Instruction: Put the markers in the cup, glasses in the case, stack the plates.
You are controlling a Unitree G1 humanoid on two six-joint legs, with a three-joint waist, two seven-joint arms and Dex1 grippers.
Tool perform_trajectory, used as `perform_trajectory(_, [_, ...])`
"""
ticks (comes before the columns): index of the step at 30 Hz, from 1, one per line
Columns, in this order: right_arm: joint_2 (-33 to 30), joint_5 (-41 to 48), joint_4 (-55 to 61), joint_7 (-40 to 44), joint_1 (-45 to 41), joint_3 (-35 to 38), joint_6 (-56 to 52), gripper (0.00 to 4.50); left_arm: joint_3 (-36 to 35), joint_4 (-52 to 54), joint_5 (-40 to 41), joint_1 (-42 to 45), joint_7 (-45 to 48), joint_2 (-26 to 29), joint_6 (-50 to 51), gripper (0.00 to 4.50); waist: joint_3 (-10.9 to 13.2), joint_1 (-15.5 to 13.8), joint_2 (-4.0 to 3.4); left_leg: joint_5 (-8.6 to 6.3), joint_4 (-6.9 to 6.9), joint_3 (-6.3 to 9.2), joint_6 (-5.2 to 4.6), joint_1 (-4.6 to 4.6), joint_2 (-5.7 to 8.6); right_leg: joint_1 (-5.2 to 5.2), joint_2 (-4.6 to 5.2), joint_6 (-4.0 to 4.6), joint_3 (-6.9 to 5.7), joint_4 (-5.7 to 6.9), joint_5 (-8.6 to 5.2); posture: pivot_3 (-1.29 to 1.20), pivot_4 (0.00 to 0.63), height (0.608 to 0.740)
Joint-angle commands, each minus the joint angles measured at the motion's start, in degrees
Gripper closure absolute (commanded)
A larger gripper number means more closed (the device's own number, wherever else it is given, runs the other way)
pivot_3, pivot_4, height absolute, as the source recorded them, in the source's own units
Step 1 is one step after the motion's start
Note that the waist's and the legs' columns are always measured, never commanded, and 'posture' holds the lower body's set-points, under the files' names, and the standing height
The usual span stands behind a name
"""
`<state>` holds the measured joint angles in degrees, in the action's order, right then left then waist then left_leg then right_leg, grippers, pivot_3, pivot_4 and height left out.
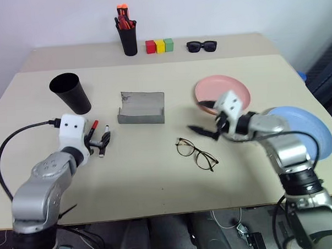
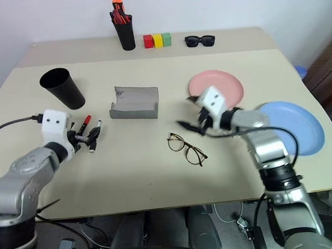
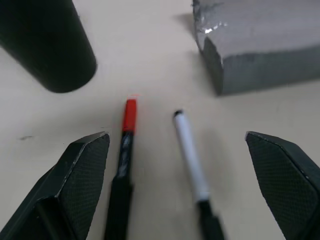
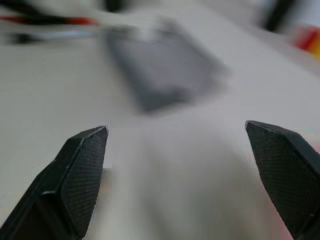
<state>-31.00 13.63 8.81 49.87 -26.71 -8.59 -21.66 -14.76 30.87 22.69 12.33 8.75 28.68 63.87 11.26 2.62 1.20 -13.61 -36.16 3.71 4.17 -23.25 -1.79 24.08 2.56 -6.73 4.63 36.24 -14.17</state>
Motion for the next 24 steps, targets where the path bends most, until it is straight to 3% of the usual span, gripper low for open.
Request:
perform_trajectory(1, [1.8, 1.0, 8.4, -1.2, -0.2, -2.4, -2.8, 0.00, -2.8, -0.9, 3.5, 6.1, -0.9, -3.0, 12.4, 0.06, 0.0, -0.1, 0.00, 0.00, 0.00, 0.00, 0.00, 0.00, 0.00, 0.00, 0.00, 0.00, 0.00, 0.00, 0.00, 0.00, 0.150, 0.740])
perform_trajectory(5, [4.1, 1.0, 11.6, -2.8, 0.7, -4.5, -4.7, 0.00, -2.9, -6.3, 0.9, 13.8, -3.5, -5.9, 27.3, 0.06, 0.0, -0.1, 0.02, 0.01, -0.02, 0.08, 0.02, -0.01, 0.02, -0.01, -0.01, 0.00, -0.05, 0.01, 0.00, 0.00, 0.150, 0.740])
perform_trajectory(10, [5.2, 0.5, 12.0, -3.6, 1.6, -5.6, -4.6, 0.00, -3.7, -11.4, -1.6, 15.2, -6.7, -6.1, 28.6, 0.06, 0.0, 0.1, -0.02, 0.02, 0.03, 0.10, 0.04, 0.06, 0.02, -0.01, -0.01, 0.00, -0.05, 0.07, 0.00, 0.00, 0.150, 0.740])
perform_trajectory(13, [5.3, 0.4, 11.2, -3.4, 1.8, -5.7, -3.9, 0.00, -3.5, -11.1, -1.7, 14.9, -7.2, -6.4, 28.6, 1.29, 0.0, 0.2, -0.02, 0.04, 0.04, 0.10, 0.07, 0.13, 0.02, -0.02, -0.02, 0.01, -0.05, 0.13, 0.00, 0.00, 0.150, 0.740])
perform_trajectory(19, [5.6, 0.1, 10.4, -3.3, 1.3, -5.9, -3.0, 0.00, -3.2, -9.0, -2.3, 14.5, -6.5, -6.6, 27.7, 4.19, 0.0, -0.1, -0.02, 0.05, 0.03, 0.10, 0.09, 0.13, 0.02, -0.04, 0.00, 0.01, -0.05, 0.13, 0.00, 0.00, 0.150, 0.740])
perform_trajectory(24, [6.5, 0.2, 9.6, -3.5, -0.2, -5.9, -2.7, 0.00, -1.2, -6.7, -4.8, 12.0, -5.2, -4.6, 15.5, 4.19, 0.0, -0.1, -0.02, 0.06, 0.03, 0.10, 0.11, 0.11, 0.03, -0.05, 0.02, 0.01, -0.05, 0.11, 0.00, 0.00, 0.150, 0.740])
